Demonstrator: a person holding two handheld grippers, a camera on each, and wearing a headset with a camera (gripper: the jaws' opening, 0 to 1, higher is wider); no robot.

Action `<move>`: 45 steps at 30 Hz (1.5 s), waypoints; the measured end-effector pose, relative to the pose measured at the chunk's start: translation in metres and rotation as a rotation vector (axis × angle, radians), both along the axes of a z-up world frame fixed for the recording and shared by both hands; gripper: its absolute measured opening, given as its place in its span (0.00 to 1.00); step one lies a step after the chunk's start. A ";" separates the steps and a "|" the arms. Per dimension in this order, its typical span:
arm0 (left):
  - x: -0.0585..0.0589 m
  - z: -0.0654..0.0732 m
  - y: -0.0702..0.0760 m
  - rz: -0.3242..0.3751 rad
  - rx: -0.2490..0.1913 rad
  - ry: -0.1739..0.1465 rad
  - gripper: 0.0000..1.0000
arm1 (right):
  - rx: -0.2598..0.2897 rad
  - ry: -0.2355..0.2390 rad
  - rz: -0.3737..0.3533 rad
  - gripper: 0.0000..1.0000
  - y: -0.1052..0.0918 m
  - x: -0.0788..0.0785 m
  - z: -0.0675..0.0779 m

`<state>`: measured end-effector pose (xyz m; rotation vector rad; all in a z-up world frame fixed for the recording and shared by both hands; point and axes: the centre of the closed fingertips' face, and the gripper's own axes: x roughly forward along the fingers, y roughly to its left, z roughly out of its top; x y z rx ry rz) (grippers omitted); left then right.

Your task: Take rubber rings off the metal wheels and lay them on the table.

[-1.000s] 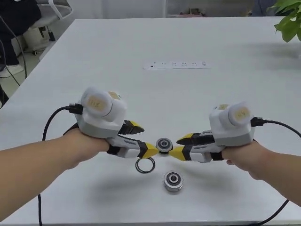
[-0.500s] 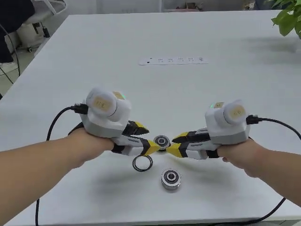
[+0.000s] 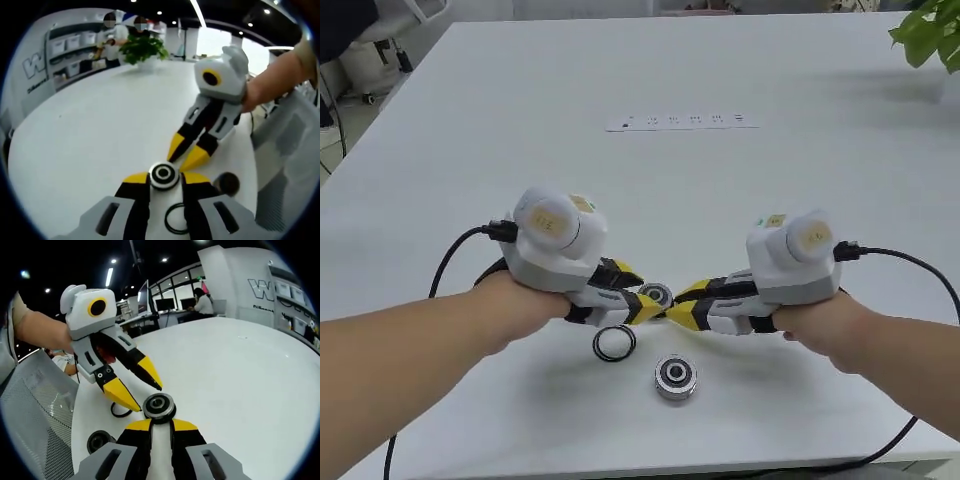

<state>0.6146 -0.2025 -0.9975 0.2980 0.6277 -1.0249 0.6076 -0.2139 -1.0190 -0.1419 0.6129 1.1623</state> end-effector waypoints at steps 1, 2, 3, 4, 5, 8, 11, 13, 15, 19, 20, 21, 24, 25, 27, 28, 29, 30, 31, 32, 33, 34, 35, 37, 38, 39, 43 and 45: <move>0.000 0.000 0.000 -0.003 0.003 -0.004 0.25 | 0.001 -0.001 0.000 0.10 0.000 0.000 0.000; 0.001 0.000 -0.001 -0.005 0.006 -0.007 0.24 | 0.002 -0.001 -0.001 0.09 0.000 0.001 0.000; 0.001 -0.001 -0.001 -0.008 0.009 -0.008 0.24 | 0.002 -0.001 -0.002 0.09 0.000 0.000 0.000; 0.000 -0.002 -0.001 -0.012 0.011 -0.009 0.23 | 0.001 -0.003 -0.002 0.08 0.000 0.000 0.000; 0.001 -0.003 -0.001 -0.013 0.015 -0.011 0.23 | 0.001 -0.003 -0.003 0.08 0.000 0.000 0.000; 0.000 -0.007 -0.002 -0.021 0.030 -0.012 0.22 | 0.005 -0.002 -0.008 0.07 -0.001 0.001 0.000; 0.001 -0.008 -0.002 -0.020 0.034 -0.024 0.19 | -0.004 -0.001 -0.014 0.03 -0.002 0.002 -0.002; 0.002 -0.008 -0.004 -0.025 0.038 -0.030 0.18 | -0.005 0.003 -0.018 0.02 -0.002 0.002 -0.003; 0.002 -0.008 -0.005 -0.018 0.038 -0.033 0.18 | -0.009 0.002 -0.022 0.02 -0.002 0.002 -0.004; 0.005 -0.010 -0.003 -0.002 0.058 -0.050 0.14 | -0.007 0.009 -0.033 0.00 -0.003 0.004 -0.004; 0.005 -0.009 -0.004 -0.006 0.057 -0.053 0.14 | -0.007 0.010 -0.038 0.00 -0.003 0.005 -0.004; 0.005 -0.009 -0.005 -0.006 0.060 -0.058 0.14 | -0.007 0.013 -0.042 0.00 -0.003 0.005 -0.004; 0.004 -0.008 -0.004 -0.006 0.066 -0.068 0.14 | 0.001 0.028 -0.057 0.00 -0.003 0.005 -0.004; 0.005 -0.008 -0.004 -0.006 0.069 -0.071 0.14 | 0.002 0.029 -0.058 0.00 -0.003 0.005 -0.004; 0.005 -0.008 -0.004 -0.003 0.070 -0.071 0.14 | 0.003 0.028 -0.061 0.00 -0.003 0.005 -0.004; 0.004 -0.007 -0.004 -0.001 0.070 -0.071 0.14 | 0.004 0.030 -0.062 0.00 -0.003 0.005 -0.004; 0.004 -0.007 -0.004 -0.001 0.072 -0.073 0.14 | 0.005 0.035 -0.066 0.00 -0.003 0.006 -0.004; 0.004 -0.007 -0.004 -0.001 0.074 -0.076 0.14 | 0.006 0.037 -0.067 0.00 -0.003 0.006 -0.004; 0.004 -0.007 -0.004 0.000 0.076 -0.077 0.14 | 0.006 0.037 -0.068 0.00 -0.003 0.006 -0.004; 0.004 -0.007 -0.003 0.002 0.077 -0.078 0.14 | 0.010 0.040 -0.072 0.00 -0.003 0.006 -0.004; 0.004 -0.007 -0.003 0.003 0.078 -0.079 0.14 | 0.018 0.048 -0.079 0.00 -0.004 0.006 -0.003; 0.004 -0.007 -0.004 0.004 0.079 -0.080 0.13 | 0.021 0.051 -0.082 0.00 -0.004 0.006 -0.003; 0.003 -0.007 -0.003 0.005 0.079 -0.080 0.13 | 0.024 0.052 -0.086 0.00 -0.005 0.006 -0.003; 0.004 -0.007 -0.003 0.007 0.078 -0.080 0.13 | 0.035 0.058 -0.093 0.00 -0.006 0.006 -0.001; 0.004 -0.007 -0.003 0.008 0.078 -0.080 0.13 | 0.037 0.058 -0.095 0.00 -0.006 0.006 -0.001; 0.004 -0.007 -0.003 0.008 0.078 -0.079 0.13 | 0.036 0.058 -0.097 0.00 -0.007 0.006 -0.001; 0.003 -0.007 -0.003 0.010 0.078 -0.079 0.13 | 0.035 0.057 -0.092 0.00 -0.006 0.006 -0.001; 0.003 -0.007 -0.003 0.011 0.077 -0.078 0.13 | 0.036 0.062 -0.095 0.00 -0.005 0.006 -0.002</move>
